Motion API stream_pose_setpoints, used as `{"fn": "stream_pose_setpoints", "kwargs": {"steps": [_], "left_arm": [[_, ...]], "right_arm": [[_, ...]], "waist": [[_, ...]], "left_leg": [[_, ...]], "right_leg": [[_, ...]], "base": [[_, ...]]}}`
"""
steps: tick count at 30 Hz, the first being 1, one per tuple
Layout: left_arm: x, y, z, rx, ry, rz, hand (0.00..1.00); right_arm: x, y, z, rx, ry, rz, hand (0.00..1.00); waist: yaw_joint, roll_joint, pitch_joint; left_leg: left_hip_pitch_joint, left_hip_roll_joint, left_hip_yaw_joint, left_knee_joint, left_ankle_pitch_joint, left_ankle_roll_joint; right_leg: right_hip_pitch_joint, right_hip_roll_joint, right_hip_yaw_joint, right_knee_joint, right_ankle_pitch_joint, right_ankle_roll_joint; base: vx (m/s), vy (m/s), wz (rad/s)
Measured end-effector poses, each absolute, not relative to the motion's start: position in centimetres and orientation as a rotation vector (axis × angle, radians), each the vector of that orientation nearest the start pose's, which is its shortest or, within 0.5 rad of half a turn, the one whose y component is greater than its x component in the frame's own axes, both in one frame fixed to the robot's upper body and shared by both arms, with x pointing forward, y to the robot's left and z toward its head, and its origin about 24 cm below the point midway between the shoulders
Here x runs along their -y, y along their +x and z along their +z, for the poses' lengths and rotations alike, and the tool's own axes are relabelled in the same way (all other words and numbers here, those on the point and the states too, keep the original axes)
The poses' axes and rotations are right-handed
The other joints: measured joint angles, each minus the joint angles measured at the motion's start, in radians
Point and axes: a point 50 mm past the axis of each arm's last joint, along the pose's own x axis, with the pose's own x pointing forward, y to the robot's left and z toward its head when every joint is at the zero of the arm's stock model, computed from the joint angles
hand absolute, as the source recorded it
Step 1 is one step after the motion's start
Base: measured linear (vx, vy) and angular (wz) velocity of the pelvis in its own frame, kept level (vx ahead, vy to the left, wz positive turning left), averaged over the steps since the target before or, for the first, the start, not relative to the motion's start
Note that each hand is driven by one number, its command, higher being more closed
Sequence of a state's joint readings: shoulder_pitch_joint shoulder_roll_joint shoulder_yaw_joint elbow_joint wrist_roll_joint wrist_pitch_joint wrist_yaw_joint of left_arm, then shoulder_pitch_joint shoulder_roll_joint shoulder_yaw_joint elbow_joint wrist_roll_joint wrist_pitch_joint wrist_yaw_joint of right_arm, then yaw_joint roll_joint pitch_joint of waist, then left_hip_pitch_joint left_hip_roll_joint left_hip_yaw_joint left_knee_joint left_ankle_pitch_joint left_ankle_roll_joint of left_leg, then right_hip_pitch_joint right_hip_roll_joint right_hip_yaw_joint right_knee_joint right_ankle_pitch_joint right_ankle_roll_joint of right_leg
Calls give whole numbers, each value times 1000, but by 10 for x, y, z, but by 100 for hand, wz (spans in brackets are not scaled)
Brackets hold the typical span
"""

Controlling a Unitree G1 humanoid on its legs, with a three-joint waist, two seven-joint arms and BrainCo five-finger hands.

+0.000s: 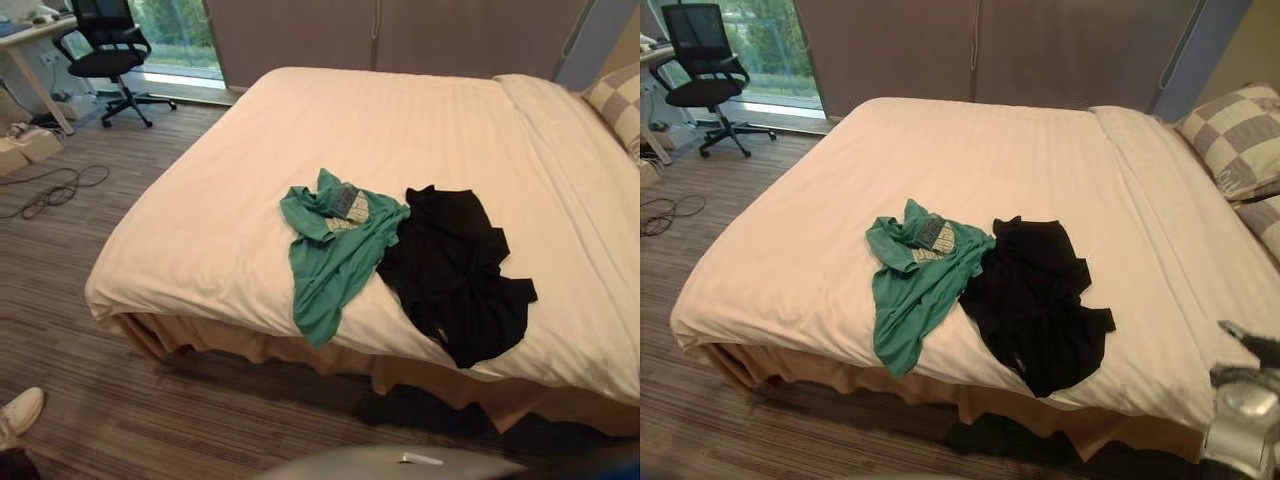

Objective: Tidy the bed and pick cloth on bed and put in laundry

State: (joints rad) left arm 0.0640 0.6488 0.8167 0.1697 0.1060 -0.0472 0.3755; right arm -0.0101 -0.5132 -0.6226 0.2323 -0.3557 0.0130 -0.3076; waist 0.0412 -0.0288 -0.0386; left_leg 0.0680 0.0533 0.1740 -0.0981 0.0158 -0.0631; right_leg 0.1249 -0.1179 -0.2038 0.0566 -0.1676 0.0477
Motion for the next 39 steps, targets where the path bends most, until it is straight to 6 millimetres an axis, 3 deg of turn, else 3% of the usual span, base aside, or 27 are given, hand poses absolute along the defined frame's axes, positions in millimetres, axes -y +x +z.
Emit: {"fn": "stream_pose_setpoints", "kwargs": {"steps": [5, 9, 11, 14, 18, 22, 27, 28, 32, 37, 39], "left_arm": [[-399, 202, 157, 177, 786, 908, 0], [-358, 244, 152, 209, 870, 710, 0], [-346, 252, 146, 208, 878, 669, 0], [-323, 270, 142, 221, 894, 600, 0], [-310, 300, 166, 274, 915, 596, 0], [-309, 315, 200, 334, 937, 650, 0], [-310, 320, 231, 392, 967, 700, 0], [-308, 322, 243, 421, 955, 717, 0], [-302, 326, 259, 463, 940, 728, 0], [-303, 327, 265, 459, 938, 744, 0], [-297, 328, 280, 506, 927, 753, 0]], "right_arm": [[365, 237, 127, 73, -910, -729, 0], [316, 270, 133, 176, -935, -503, 0], [293, 278, 136, 231, -919, -416, 0], [269, 287, 137, 281, -921, -315, 0], [240, 302, 153, 372, -895, -232, 0], [226, 301, 163, 440, -891, -199, 0], [222, 299, 167, 469, -866, -207, 0], [217, 297, 172, 501, -847, -209, 0], [211, 292, 180, 551, -835, -206, 0], [199, 282, 192, 640, -752, -233, 0], [196, 271, 202, 709, -736, -255, 0]], "waist": [[-27, 0, 4], [-51, 1, 53], [-54, 10, 69], [-82, 26, 110], [-99, 51, 177], [-115, 56, 205], [-137, 60, 237], [-137, 65, 265], [-141, 80, 300], [-142, 83, 357], [-143, 81, 392]], "left_leg": [[10, 8, 11, 1, 4, 3], [17, 13, 38, 1, 4, 3], [12, 16, 64, 1, 4, 3], [-11, 18, 85, 1, 10, 6], [-92, 30, 125, 1, 40, 14], [-154, 37, 151, 1, 54, 15], [-190, 40, 168, 1, 64, 17], [-199, 40, 172, 1, 71, 18], [-249, 41, 176, 1, 87, 21], [-289, 51, 202, 1, 101, 19], [-325, 52, 207, 1, 108, 20]], "right_leg": [[-10, 5, 38, 17, 0, 0], [-32, 7, 84, 24, 2, 1], [-53, 9, 112, 22, 7, 9], [-92, 12, 143, 24, 17, 16], [-196, 28, 195, 20, 70, 16], [-271, 35, 226, 1, 108, 18], [-315, 40, 248, -7, 129, 18], [-328, 40, 253, -7, 137, 19], [-380, 43, 262, -7, 151, 19], [-445, 54, 287, 11, 165, 18], [-494, 59, 300, 28, 168, 23]], "base": [[16, -5, -11], [-32, -11, -32], [-48, -6, -51], [-70, -2, -30], [-114, 1, -37], [-76, -2, -27], [-45, -1, -15], [-58, -6, -8], [-71, -9, -4], [-65, -22, -17], [-73, -20, -10]]}}
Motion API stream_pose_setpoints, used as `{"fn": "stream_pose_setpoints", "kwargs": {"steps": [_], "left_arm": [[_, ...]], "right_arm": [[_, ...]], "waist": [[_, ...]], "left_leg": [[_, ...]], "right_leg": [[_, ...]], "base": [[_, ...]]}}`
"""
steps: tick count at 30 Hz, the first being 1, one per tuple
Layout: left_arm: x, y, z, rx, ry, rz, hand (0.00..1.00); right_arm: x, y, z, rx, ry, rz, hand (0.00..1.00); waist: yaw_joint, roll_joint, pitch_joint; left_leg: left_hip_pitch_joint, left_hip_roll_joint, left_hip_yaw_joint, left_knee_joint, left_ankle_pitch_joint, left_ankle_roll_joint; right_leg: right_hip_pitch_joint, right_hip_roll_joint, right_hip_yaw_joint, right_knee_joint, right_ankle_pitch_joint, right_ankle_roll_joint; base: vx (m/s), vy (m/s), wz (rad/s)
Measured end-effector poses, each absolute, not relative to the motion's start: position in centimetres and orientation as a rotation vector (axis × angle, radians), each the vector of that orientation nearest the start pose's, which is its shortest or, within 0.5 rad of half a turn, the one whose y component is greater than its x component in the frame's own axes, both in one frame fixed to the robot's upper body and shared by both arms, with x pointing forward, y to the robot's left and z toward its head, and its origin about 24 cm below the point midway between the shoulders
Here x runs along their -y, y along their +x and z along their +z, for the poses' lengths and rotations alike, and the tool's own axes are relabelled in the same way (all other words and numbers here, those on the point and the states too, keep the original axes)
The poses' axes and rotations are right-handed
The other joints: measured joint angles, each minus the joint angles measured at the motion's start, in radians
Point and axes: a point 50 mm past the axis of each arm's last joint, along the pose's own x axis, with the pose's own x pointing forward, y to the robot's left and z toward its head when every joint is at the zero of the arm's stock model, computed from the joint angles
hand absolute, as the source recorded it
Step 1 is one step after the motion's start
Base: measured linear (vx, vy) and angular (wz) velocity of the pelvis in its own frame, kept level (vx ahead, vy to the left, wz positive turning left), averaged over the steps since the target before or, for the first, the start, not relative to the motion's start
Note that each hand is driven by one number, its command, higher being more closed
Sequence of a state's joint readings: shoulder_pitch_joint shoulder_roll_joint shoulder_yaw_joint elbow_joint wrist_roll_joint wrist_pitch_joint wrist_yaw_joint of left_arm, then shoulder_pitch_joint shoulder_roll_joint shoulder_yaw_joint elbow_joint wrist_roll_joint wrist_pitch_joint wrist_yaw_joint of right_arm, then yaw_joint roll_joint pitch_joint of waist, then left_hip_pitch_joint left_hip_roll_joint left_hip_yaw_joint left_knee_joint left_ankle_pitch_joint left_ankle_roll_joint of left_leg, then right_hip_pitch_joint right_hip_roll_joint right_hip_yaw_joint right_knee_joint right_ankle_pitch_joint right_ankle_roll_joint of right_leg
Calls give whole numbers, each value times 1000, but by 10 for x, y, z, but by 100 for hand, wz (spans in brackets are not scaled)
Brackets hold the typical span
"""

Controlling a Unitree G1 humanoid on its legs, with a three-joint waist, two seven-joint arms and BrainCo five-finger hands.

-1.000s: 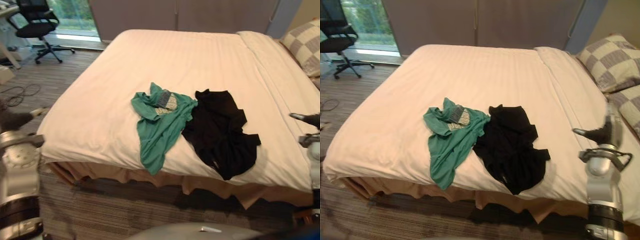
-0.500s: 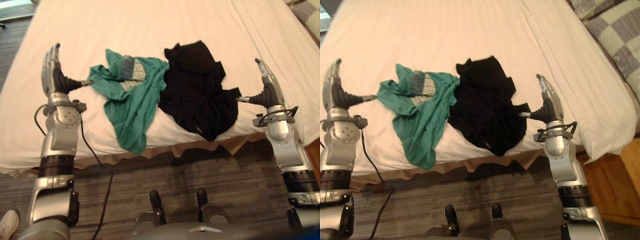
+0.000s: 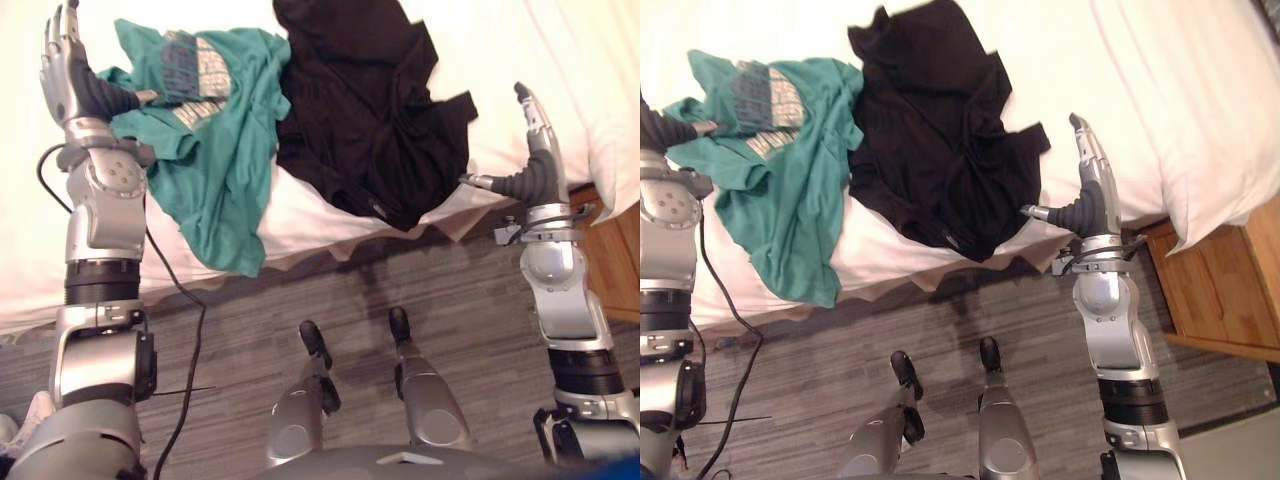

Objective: Tidy the bed and pick cloth on bed and put in laundry

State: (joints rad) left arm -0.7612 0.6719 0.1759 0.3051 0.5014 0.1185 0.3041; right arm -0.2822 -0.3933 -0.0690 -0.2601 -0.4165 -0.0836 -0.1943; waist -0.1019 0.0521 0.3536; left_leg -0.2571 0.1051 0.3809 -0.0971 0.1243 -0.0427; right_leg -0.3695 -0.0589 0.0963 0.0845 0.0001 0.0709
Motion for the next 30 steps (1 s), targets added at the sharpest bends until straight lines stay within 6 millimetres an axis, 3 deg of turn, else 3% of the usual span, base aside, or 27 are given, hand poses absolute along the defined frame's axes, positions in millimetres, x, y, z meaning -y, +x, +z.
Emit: {"fn": "stream_pose_setpoints", "kwargs": {"steps": [7, 11, 12, 15, 22, 24, 25, 27, 28, 30], "left_arm": [[-281, 335, 296, 555, 894, 712, 0], [-281, 352, 298, 491, 881, 682, 0], [-282, 353, 300, 483, 872, 682, 100], [-290, 351, 312, 509, 826, 707, 100], [-295, 350, 314, 501, 843, 672, 100], [-290, 341, 303, 526, 857, 614, 100], [-287, 339, 296, 534, 848, 593, 100], [-275, 327, 255, 540, 782, 485, 100], [-271, 324, 243, 537, 752, 455, 100], [-253, 310, 196, 504, 556, 324, 100]], "right_arm": [[179, 237, 215, 843, -632, -274, 0], [170, 221, 228, 946, -585, -257, 0], [166, 214, 234, 994, -550, -258, 0], [162, 208, 241, 1048, -504, -245, 0], [166, 200, 251, 1104, -460, -255, 0], [170, 198, 252, 1111, -468, -278, 0], [172, 197, 251, 1107, -473, -289, 0], [177, 196, 249, 1095, -478, -301, 0], [178, 196, 249, 1093, -480, -300, 0], [181, 195, 250, 1092, -492, -304, 0]], "waist": [[3, -9, 65], [3, -26, 99], [1, -32, 102], [16, -40, 113], [23, -41, 114], [30, -37, 116], [31, -34, 118], [40, -33, 119], [42, -33, 119], [56, -32, 117]], "left_leg": [[-86, 18, 49, 0, 16, -2], [-137, 35, 70, 0, 23, -8], [-161, 37, 76, 0, 25, -10], [-189, 48, 96, 3, 30, -12], [-201, 56, 105, 30, 27, -14], [-194, 59, 100, 32, 27, -14], [-189, 60, 97, 33, 27, -14], [-160, 63, 94, 35, 27, -14], [-152, 63, 91, 35, 26, -16], [-120, 65, 68, 35, 23, -19]], "right_leg": [[-115, 8, 28, 16, 25, 5], [-175, 23, 29, 19, 44, 3], [-203, 27, 32, 19, 47, 4], [-237, 37, 47, 19, 60, 8], [-235, 38, 43, 20, 62, 9], [-223, 38, 34, 21, 62, 9], [-216, 37, 29, 21, 62, 9], [-181, 37, 12, 21, 60, 7], [-169, 36, 5, 21, 57, 4], [-124, 34, -24, 22, 40, -10]], "base": [[-45, -22, -15], [-26, -41, -11], [4, -44, -9], [17, -34, -12], [1, -6, 1], [-15, -7, 6], [5, -1, 7], [17, 0, 10], [21, -4, 19], [11, -10, 27]]}}
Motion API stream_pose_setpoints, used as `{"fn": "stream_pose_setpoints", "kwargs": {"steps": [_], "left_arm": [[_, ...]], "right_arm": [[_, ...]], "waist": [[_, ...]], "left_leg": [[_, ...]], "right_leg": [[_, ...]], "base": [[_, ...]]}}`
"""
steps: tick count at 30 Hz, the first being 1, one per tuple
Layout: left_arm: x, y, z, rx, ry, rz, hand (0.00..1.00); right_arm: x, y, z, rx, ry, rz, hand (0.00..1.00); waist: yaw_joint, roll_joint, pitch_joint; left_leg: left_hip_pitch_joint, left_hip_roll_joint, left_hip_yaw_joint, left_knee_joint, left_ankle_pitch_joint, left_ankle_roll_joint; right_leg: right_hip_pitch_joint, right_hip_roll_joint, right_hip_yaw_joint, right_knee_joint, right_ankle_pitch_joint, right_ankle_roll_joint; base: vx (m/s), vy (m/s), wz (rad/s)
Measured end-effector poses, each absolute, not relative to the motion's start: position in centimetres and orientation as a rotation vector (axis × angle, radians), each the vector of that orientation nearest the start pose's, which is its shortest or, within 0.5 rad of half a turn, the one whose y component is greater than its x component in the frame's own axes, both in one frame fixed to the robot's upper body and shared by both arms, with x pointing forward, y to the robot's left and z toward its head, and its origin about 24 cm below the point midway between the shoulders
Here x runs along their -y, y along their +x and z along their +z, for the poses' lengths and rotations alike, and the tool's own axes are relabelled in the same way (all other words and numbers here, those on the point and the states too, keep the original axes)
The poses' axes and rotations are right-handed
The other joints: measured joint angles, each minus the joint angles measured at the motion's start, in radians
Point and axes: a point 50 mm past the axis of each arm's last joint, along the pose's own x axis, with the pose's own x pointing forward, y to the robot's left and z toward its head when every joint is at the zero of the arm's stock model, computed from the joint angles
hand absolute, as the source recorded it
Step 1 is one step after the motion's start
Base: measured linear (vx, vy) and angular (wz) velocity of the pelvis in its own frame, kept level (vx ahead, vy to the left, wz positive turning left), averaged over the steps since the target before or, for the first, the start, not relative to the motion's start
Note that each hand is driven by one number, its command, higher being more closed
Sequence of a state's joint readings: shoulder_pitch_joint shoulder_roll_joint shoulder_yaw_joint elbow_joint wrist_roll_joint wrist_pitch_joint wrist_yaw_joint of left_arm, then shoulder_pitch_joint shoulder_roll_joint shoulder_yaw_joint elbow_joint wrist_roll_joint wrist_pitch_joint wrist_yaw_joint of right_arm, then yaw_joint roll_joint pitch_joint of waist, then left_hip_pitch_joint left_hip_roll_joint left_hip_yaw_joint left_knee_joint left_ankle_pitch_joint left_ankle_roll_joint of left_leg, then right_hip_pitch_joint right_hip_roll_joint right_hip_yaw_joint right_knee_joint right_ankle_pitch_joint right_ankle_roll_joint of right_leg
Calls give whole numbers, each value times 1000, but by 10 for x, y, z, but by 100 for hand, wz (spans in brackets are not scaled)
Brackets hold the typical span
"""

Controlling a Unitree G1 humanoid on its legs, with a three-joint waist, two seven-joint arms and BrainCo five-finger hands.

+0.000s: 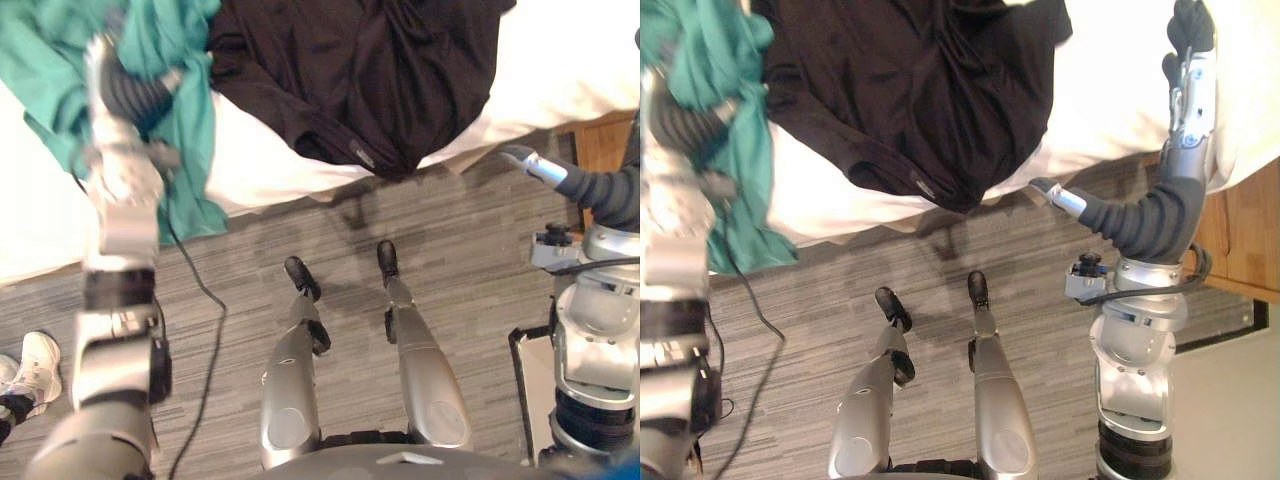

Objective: Tidy the bed and pick cloth on bed and put in laundry

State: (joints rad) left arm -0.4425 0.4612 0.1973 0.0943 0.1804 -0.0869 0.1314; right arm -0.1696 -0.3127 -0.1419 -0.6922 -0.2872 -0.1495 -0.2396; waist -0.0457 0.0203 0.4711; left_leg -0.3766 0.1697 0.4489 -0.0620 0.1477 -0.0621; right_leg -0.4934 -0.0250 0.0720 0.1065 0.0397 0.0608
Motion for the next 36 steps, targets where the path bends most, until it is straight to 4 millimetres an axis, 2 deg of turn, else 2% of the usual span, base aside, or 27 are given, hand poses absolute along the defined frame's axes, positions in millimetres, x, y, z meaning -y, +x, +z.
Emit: {"fn": "stream_pose_setpoints", "kwargs": {"steps": [2, 3, 4, 6, 7, 8, 9, 10, 11, 13, 14, 16, 18, 21, 23, 27, 31, 33, 35, 36], "left_arm": [[-241, 301, 167, 464, 443, 254, 100], [-228, 290, 142, 421, 345, 189, 100], [-224, 286, 132, 392, 315, 163, 100], [-209, 265, 76, 187, 214, 78, 100], [-204, 254, 54, 97, 191, 47, 100], [-201, 247, 40, 39, 170, 33, 100], [-197, 229, 18, -60, 131, 16, 100], [-193, 214, 2, -134, 81, 4, 100], [-193, 206, -4, -161, 46, 8, 100], [-190, 180, -22, -248, -83, -1, 100], [-189, 174, -25, -267, -115, -3, 100], [-183, 155, -36, -328, -224, -20, 100], [-174, 142, -43, -369, -320, -49, 100], [-162, 135, -47, -395, -375, -103, 100], [-157, 134, -47, -399, -389, -128, 100], [-158, 136, -45, -381, -411, -130, 100], [-159, 140, -36, -334, -407, -128, 100], [-160, 145, -29, -295, -398, -131, 100], [-160, 148, -25, -272, -396, -124, 100], [-160, 150, -24, -265, -396, -121, 100]], "right_arm": [[181, 196, 251, 1099, -510, -292, 0], [178, 199, 254, 1117, -513, -274, 0], [176, 201, 255, 1121, -514, -263, 0], [167, 220, 255, 1102, -563, -209, 0], [166, 226, 255, 1090, -595, -200, 0], [166, 231, 255, 1082, -621, -195, 0], [166, 241, 256, 1068, -678, -185, 0], [169, 252, 257, 1040, -741, -184, 0], [171, 259, 258, 1021, -779, -185, 0], [180, 286, 262, 946, -910, -183, 0], [182, 292, 264, 931, -947, -187, 0], [190, 313, 267, 862, -1038, -196, 0], [203, 331, 268, 772, -1119, -214, 0], [223, 347, 281, 690, -1258, -261, 0], [236, 353, 290, 642, -1321, -302, 0], [266, 355, 309, 562, -1404, -393, 0], [271, 348, 333, 607, -1427, -441, 0], [277, 341, 346, 627, -1439, -475, 0], [283, 339, 350, 618, -1452, -494, 0], [283, 340, 353, 623, -1453, -496, 100]], "waist": [[12, 1, -2], [27, 2, -4], [35, 3, -4], [40, 11, -26], [41, 12, -38], [42, 12, -44], [46, 11, -46], [51, 11, -46], [55, 12, -46], [69, 20, -51], [71, 24, -53], [95, 28, -52], [98, 51, -52], [116, 75, -53], [117, 91, -52], [118, 111, -47], [124, 117, -48], [139, 117, -47], [145, 118, -48], [145, 118, -48]], "left_leg": [[16, -1, -14, -1, -1, -2], [27, 1, -25, 1, -1, -2], [33, 1, -27, 2, -1, -2], [48, -4, -55, 2, 0, -3], [48, -6, -66, 3, 3, -3], [48, -8, -75, 3, 5, -3], [51, -10, -93, 1, 11, -5], [55, -13, -113, -3, 21, -6], [57, -14, -130, -7, 28, -8], [57, -23, -181, -31, 60, -17], [52, -25, -194, -35, 66, -18], [44, -29, -218, -35, 68, -17], [23, -38, -252, -35, 57, -24], [-24, -47, -273, -36, 59, -19], [-51, -55, -281, -36, 77, -11], [-111, -74, -270, -36, 102, 13], [-170, -75, -249, -36, 102, 14], [-210, -70, -229, -36, 102, 13], [-235, -66, -211, -36, 99, 9], [-246, -64, -204, -36, 99, 9]], "right_leg": [[21, -2, -16, 3, -14, -9], [36, -2, -30, 11, -22, -12], [43, -3, -33, 14, -25, -13], [66, -13, -68, 29, -47, -16], [67, -15, -77, 38, -54, -18], [68, -17, -83, 45, -60, -17], [72, -18, -95, 60, -66, -17], [80, -23, -117, 70, -75, -21], [85, -24, -126, 73, -78, -23], [91, -29, -162, 86, -89, -28], [91, -31, -173, 87, -93, -29], [83, -36, -188, 106, -107, -29], [81, -46, -217, 109, -108, -24], [50, -59, -225, 99, -87, -11], [31, -66, -228, 91, -76, -3], [-24, -83, -224, 83, -59, 10], [-92, -85, -206, 82, -49, 13], [-141, -83, -192, 83, -38, 12], [-174, -81, -188, 83, -32, 8], [-192, -79, -183, 86, -30, 7]], "base": [[-4, -17, 25], [-13, -20, 22], [-23, -19, 20], [-17, -9, 29], [-2, -2, 34], [-4, -2, 30], [-20, -10, 40], [-33, -17, 43], [-60, -10, 49], [-86, -5, 51], [-99, -6, 44], [-103, 6, 31], [-98, 36, 43], [-75, 55, 25], [-26, 72, 11], [12, 63, 6], [-5, 7, -8], [-11, -2, -23], [-3, -17, -20], [1, -22, -13]]}}
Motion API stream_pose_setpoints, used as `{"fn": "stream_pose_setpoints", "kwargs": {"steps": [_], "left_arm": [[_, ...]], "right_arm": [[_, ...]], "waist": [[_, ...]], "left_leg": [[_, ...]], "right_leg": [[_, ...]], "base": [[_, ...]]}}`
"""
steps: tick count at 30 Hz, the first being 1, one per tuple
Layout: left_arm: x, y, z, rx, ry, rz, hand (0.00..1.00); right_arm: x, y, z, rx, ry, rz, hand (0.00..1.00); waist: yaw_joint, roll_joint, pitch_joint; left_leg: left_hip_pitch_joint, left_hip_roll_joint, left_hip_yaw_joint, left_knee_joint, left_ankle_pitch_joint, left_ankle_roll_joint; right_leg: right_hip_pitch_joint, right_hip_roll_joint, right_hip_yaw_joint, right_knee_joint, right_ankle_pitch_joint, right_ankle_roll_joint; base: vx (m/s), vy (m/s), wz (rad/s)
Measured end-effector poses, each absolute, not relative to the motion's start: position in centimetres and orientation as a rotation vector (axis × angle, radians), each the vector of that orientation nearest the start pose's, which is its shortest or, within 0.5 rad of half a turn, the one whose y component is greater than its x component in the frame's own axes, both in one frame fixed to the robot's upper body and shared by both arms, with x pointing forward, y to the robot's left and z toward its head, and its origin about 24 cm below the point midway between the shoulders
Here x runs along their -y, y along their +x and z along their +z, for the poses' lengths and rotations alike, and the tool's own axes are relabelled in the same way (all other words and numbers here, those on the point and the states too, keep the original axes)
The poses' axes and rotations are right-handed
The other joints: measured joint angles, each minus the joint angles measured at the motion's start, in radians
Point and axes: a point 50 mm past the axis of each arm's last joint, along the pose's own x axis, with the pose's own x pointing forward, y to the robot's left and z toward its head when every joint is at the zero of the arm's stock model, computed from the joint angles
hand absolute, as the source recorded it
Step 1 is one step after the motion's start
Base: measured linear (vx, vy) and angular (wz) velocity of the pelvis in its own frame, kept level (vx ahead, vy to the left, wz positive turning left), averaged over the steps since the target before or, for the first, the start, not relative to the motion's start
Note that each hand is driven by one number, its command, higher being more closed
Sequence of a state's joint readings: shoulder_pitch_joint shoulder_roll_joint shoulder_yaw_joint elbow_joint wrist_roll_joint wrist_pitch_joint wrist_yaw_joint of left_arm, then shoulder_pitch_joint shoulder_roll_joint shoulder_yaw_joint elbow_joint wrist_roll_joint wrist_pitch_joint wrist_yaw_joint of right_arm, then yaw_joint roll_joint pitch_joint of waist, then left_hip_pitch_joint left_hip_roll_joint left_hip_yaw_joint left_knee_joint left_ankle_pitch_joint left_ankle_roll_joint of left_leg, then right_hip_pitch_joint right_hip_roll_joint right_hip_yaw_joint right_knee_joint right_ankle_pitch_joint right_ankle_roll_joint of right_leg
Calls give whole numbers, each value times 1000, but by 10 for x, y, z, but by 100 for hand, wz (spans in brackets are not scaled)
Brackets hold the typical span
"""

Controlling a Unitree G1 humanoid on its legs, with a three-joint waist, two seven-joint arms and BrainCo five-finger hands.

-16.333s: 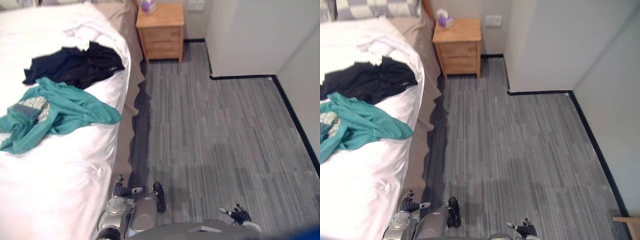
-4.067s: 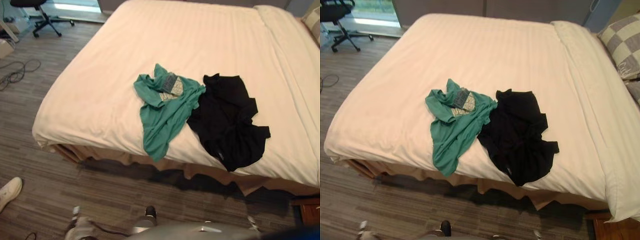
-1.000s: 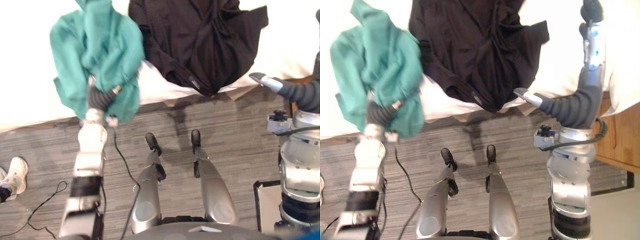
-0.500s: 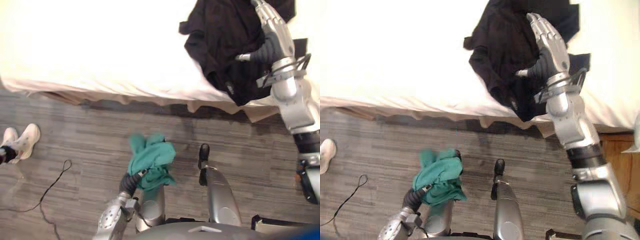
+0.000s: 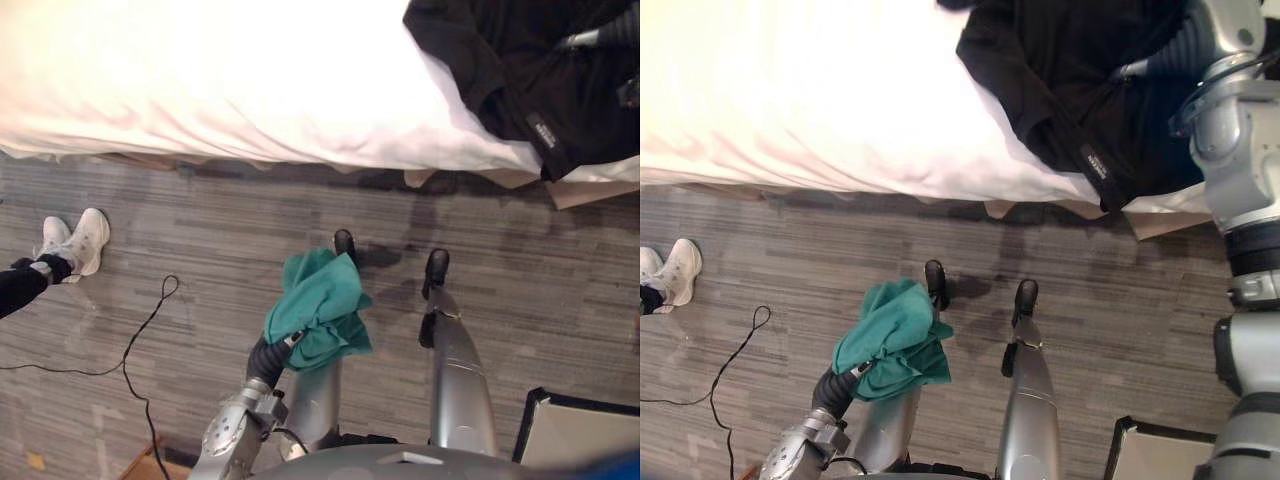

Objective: Tidy the bed and pick cloth on bed and put in laundry

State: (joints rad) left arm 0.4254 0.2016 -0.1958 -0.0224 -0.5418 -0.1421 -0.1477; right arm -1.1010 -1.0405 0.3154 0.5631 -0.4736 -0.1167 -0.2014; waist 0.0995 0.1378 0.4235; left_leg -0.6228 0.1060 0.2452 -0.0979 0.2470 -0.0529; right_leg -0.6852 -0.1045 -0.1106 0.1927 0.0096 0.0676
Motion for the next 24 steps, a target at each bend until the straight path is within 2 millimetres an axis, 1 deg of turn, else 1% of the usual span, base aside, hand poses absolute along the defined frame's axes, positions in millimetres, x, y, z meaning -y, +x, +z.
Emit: {"fn": "stream_pose_setpoints", "kwargs": {"steps": [3, 7, 10, 11, 12, 13, 14, 16, 17, 18, 19, 20, 21, 22, 23, 24], "left_arm": [[-154, 154, -22, -245, -424, -117, 100], [-141, 155, -22, -241, -471, -128, 100], [-131, 155, -23, -246, -506, -135, 100], [-127, 156, -24, -247, -524, -130, 100], [-124, 167, -27, -247, -525, -137, 100], [-123, 174, -30, -262, -516, -137, 100], [-121, 191, -35, -288, -494, -129, 100], [-124, 215, -32, -270, -472, -87, 100], [-123, 225, -28, -256, -463, -83, 100], [-122, 228, -26, -248, -463, -82, 100], [-118, 230, -25, -246, -471, -87, 100], [-114, 231, -26, -251, -483, -90, 100], [-110, 230, -27, -259, -492, -96, 100], [-113, 230, -28, -265, -480, -95, 100], [-114, 230, -30, -272, -473, -93, 100], [-119, 229, -35, -296, -452, -83, 100]], "right_arm": [[279, 340, 364, 660, -1401, -475, 100], [290, 338, 371, 649, -1277, -499, 100], [299, 337, 367, 635, -1187, -515, 100], [301, 339, 356, 612, -1152, -505, 100], [299, 347, 334, 579, -1070, -473, 100], [296, 351, 321, 560, -1026, -454, 100], [287, 359, 291, 518, -939, -406, 100], [268, 365, 246, 458, -852, -334, 100], [258, 363, 217, 409, -822, -291, 100], [254, 359, 190, 353, -789, -272, 100], [249, 351, 162, 293, -760, -255, 100], [246, 342, 134, 225, -725, -243, 100], [245, 327, 101, 140, -676, -239, 100], [238, 313, 72, 59, -605, -235, 100], [234, 307, 58, 16, -575, -232, 100], [224, 293, 32, -66, -525, -212, 100]], "waist": [[-2, 1, -1], [6, 0, -2], [7, -2, -2], [9, -4, -3], [8, -13, -9], [7, -19, -13], [4, -37, -28], [-22, -74, -61], [-48, -92, -68], [-63, -103, -70], [-85, -111, -72], [-102, -117, -73], [-124, -123, -75], [-138, -141, -82], [-143, -143, -85], [-150, -149, -90]], "left_leg": [[-27, 2, 13, 0, -1, -2], [-24, 3, 23, 0, -8, -9], [-14, 9, 47, 1, -7, -9], [5, 9, 48, 1, -7, -8], [37, 9, 52, 1, -10, -11], [56, 10, 54, 1, -16, -13], [88, 11, 57, 3, -23, -10], [103, 15, 49, 27, -25, -3], [134, 19, 76, 32, -38, 3], [172, 42, 173, 43, -70, 28], [212, 75, 309, 73, -106, 25], [262, 98, 426, 101, -124, 30], [320, 107, 519, 131, -101, 69], [349, 86, 507, 132, -104, 87], [364, 78, 495, 123, -105, 86], [382, 62, 479, 103, -104, 86]], "right_leg": [[-35, 1, 6, 9, 1, -1], [-34, -3, 4, 19, 1, -1], [-19, -5, -4, 19, 1, -1], [0, -6, -4, 19, 1, -2], [30, -5, -4, 18, -1, -3], [48, -5, -4, 18, -5, -6], [79, -5, -5, 22, -19, -6], [105, -7, -18, 41, -38, -11], [144, -15, -47, 58, -57, -16], [184, -25, -69, 72, -72, -19], [228, -44, -96, 84, -81, -21], [276, -67, -120, 100, -103, -14], [335, -93, -137, 129, -147, 6], [369, -113, -148, 144, -166, 15], [388, -116, -154, 136, -166, 15], [424, -121, -161, 112, -168, 20]], "base": [[9, -10, -7], [-6, 5, 4], [3, 14, 10], [39, 9, 0], [46, -1, -6], [46, -25, -12], [42, -40, -7], [72, -54, 16], [92, -43, 44], [84, -24, 65], [94, 1, 74], [110, 39, 89], [99, 66, 79], [79, 77, 58], [52, 83, 40], [63, 84, 35]]}}
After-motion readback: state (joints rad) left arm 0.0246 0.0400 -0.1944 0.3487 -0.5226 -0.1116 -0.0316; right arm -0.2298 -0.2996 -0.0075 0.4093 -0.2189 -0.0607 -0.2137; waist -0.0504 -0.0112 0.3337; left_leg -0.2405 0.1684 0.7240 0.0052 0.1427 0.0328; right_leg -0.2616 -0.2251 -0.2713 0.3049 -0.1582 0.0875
